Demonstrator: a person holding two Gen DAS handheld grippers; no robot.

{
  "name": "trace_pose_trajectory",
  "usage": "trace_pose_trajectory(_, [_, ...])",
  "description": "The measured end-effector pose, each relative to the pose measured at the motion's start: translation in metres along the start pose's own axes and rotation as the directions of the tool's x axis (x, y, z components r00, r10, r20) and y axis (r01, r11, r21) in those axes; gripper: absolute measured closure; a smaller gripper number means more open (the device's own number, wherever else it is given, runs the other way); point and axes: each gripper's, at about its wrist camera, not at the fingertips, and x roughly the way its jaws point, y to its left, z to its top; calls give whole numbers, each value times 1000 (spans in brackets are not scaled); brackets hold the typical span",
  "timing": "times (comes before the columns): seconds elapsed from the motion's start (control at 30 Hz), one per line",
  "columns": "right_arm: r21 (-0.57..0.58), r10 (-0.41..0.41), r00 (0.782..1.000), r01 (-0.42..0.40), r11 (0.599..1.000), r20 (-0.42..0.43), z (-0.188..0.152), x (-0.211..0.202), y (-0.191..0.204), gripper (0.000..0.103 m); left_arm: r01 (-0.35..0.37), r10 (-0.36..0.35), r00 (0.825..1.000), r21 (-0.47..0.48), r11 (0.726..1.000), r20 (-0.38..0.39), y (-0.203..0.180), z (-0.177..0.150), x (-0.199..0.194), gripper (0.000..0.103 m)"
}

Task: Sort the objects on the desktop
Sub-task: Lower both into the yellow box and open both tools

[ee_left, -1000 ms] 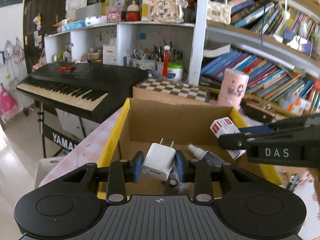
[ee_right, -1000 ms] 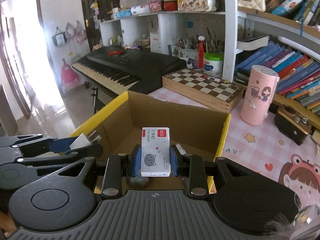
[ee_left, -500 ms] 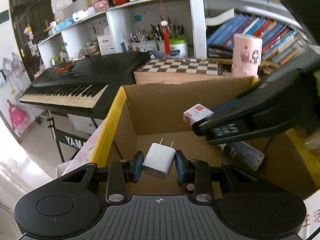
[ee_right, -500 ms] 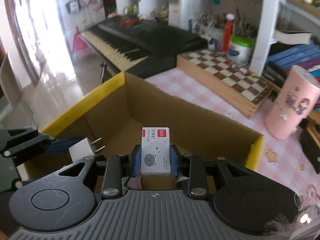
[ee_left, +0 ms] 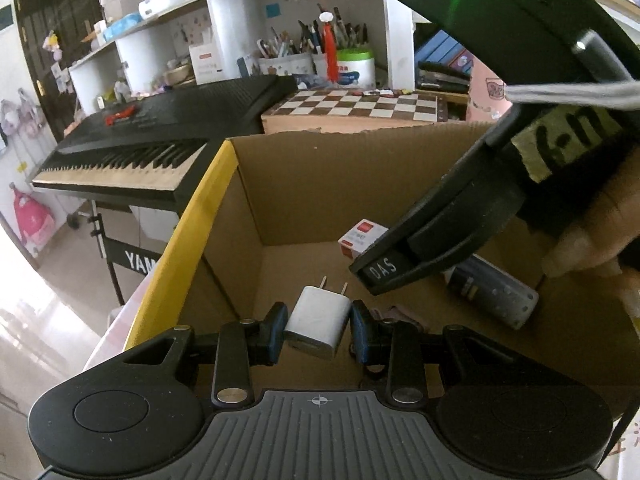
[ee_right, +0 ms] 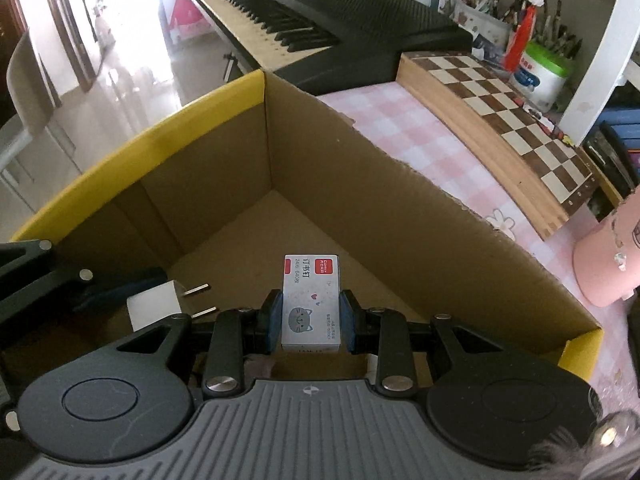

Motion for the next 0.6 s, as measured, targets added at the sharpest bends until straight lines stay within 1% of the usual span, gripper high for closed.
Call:
trace_pose_trajectory(0.17, [21,2,1000,-2,1000,2,2,1,-6,75,-1,1,1000,-5,1000,1,-1,0,1,70])
trace_pose_trajectory(0.23, [29,-4,1000,4,1000,18,2,-2,-8,74,-9,9,1000,-8,1000,21,-1,0,-2,68])
trace_pose_trajectory(0.33, [31,-9,996,7,999,84,1,-13,-9,62,-13,14,999,-12,1000,50,-1,2,-7,63])
trace_pose_trajectory(0.37, [33,-15,995,12,999,101,2,-16,-9,62,-20,21,998,-17,1000,61,-1,3,-9,60])
trace_pose_trajectory(0.43, [44,-17,993,12,999,120,1,-23,-10,62,-25,28,996,-30,999,89,1,5,-17,59])
trace_pose_trajectory(0.5, [55,-20,989,12,998,147,-1,-33,-10,62,-26,31,993,-44,999,112,3,7,-24,53])
trace_pose_trajectory(0.6, [69,-43,980,29,997,196,-5,-51,-10,60,-23,33,987,-64,998,156,5,9,-39,51])
